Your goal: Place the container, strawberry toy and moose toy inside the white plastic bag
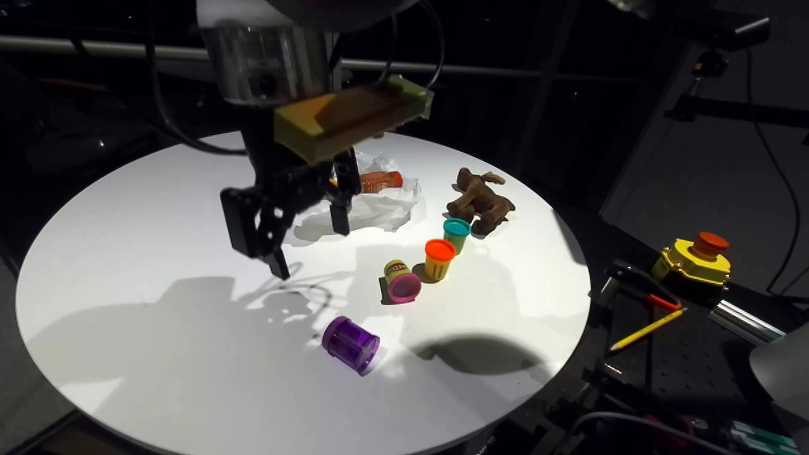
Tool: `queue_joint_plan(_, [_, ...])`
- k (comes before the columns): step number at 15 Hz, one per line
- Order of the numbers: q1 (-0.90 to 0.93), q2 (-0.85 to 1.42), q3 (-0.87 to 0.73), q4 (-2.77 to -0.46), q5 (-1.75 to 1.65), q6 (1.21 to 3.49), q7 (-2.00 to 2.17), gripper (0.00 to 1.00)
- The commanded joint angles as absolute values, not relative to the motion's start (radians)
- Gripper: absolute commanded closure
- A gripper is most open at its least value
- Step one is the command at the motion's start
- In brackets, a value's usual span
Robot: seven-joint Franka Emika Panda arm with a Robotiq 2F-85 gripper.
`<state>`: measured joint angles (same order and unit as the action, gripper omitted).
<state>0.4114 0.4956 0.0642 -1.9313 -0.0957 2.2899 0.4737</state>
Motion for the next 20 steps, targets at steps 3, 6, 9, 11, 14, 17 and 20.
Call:
queue_joint_plan(3, [0.407, 0.515, 0.105, -2.070, -0.134, 2.407, 0.419, 0.00])
queue_joint_plan(6, [0.394, 0.537, 0.113, -2.115, -0.138, 2.504, 0.359, 0.00])
queue_joint_plan(9, [0.383, 0.559, 0.116, -2.139, -0.126, 2.574, 0.306, 0.00])
queue_joint_plan(11, [0.376, 0.573, 0.111, -2.145, -0.125, 2.596, 0.280, 0.00])
queue_joint_plan(14, [0.361, 0.583, 0.112, -2.154, -0.122, 2.626, 0.242, 0.32])
queue_joint_plan(17, [0.345, 0.576, 0.116, -2.161, -0.117, 2.648, 0.213, 0.56])
queue_joint_plan(20, [0.355, 0.497, 0.087, -2.173, -0.139, 2.633, 0.225, 0.77])
